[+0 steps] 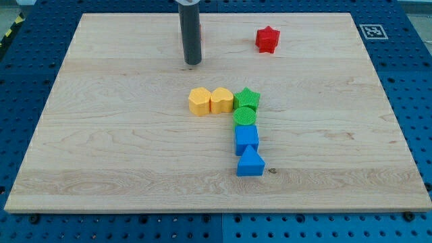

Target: Move your arm towards the red star

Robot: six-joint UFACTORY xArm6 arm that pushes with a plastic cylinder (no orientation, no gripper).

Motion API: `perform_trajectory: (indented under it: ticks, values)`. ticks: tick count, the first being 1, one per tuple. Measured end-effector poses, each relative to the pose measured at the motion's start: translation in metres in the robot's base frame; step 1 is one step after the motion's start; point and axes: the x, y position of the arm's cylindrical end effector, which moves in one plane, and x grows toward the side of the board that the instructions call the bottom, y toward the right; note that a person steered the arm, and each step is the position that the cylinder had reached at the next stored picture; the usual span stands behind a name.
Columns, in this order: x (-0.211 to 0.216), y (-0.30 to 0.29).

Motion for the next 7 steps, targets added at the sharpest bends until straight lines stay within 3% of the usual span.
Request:
perform_trajectory:
  ticks: [3, 5, 7]
  values:
    - [-0.005, 0.003]
    - [-0.005, 0.063]
    - [-0.006, 0.068]
